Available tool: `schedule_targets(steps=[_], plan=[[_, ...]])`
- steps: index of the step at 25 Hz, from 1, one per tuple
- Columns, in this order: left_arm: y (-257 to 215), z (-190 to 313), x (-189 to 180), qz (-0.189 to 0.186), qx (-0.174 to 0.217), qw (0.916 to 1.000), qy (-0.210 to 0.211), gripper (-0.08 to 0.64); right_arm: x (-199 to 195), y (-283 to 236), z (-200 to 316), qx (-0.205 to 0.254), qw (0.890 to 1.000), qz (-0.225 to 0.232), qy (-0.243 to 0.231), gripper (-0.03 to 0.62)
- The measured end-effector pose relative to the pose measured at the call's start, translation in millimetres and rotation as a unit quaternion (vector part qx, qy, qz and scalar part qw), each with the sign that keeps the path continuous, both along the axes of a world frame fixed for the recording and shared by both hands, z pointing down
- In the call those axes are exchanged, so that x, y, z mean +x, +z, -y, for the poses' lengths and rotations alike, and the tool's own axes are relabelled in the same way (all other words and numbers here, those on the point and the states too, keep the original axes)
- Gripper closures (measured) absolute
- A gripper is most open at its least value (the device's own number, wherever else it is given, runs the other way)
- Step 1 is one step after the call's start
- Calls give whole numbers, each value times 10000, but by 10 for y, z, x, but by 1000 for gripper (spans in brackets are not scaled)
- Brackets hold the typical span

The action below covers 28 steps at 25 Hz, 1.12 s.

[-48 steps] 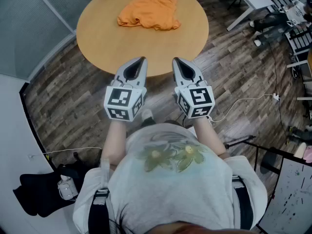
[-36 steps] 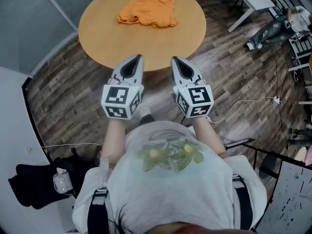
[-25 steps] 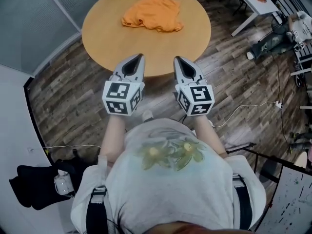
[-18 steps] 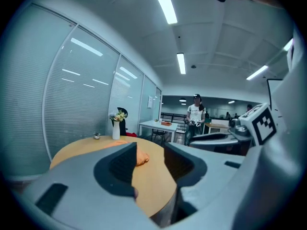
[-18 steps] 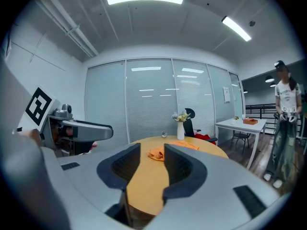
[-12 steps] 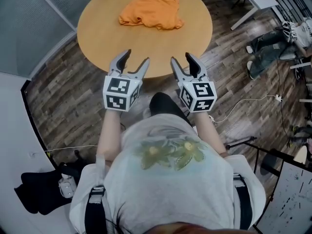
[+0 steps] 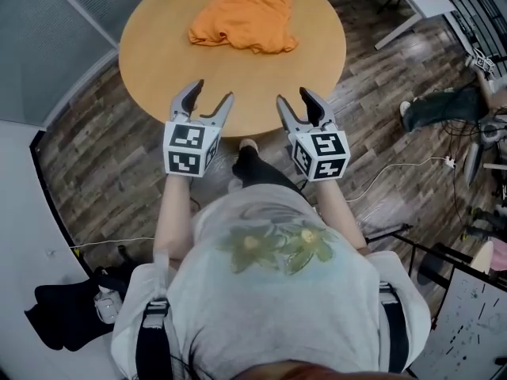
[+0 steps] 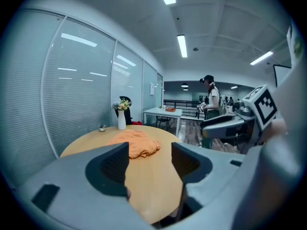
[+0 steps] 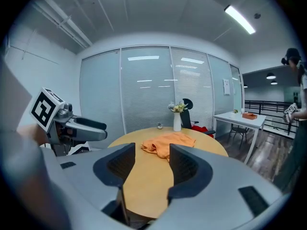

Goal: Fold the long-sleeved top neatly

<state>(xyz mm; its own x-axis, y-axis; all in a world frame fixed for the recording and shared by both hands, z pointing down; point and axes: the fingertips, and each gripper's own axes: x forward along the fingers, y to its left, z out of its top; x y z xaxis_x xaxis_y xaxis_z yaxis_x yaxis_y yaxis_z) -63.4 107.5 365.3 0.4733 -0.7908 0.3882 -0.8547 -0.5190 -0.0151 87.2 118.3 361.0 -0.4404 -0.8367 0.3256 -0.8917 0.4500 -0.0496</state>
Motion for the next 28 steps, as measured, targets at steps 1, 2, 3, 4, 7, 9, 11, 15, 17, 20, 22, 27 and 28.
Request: schedule_targets(steps=[1, 2, 3, 4, 7, 9, 11, 15, 17, 20, 22, 27, 28], plan=[[-1, 70, -8, 16, 0, 10000, -17, 301, 0, 1, 60, -9, 10000, -34, -39, 376], [-1, 143, -14, 39, 3, 10000, -37, 301, 5, 4, 123, -17, 9999, -67, -73, 376], [1, 218, -18, 67, 6, 10000, -59, 301, 15, 11, 189, -34, 9999, -97, -101, 376], [7, 293, -19, 91, 3, 9999, -82, 301, 27, 21, 256, -59, 9998, -120, -122, 376], [53, 484, -28, 136, -67, 9998, -131, 301, 62, 58, 447, -133, 9996, -176, -159, 376], [95, 595, -53, 181, -128, 9996, -163, 301, 68, 89, 584, -179, 9995, -209, -183, 376], [132, 706, -82, 221, -157, 9994, -194, 301, 69, 134, 723, -234, 9992, -236, -215, 376], [206, 942, -144, 301, -154, 9992, -233, 302, 69, 266, 989, -346, 9985, -324, -264, 376], [273, 1060, -185, 383, -201, 9988, -234, 302, 58, 338, 1112, -418, 9980, -370, -291, 376], [390, 1236, -253, 488, -274, 9981, -272, 302, 38, 435, 1270, -515, 9970, -458, -339, 376], [454, 1353, -286, 545, -318, 9976, -294, 302, 14, 488, 1372, -551, 9965, -497, -395, 376], [648, 1565, -321, 777, -584, 9950, -243, 302, -39, 636, 1607, -703, 9945, -581, -519, 376], [692, 1610, -326, 835, -620, 9943, -230, 302, -49, 668, 1655, -729, 9940, -606, -544, 376]])
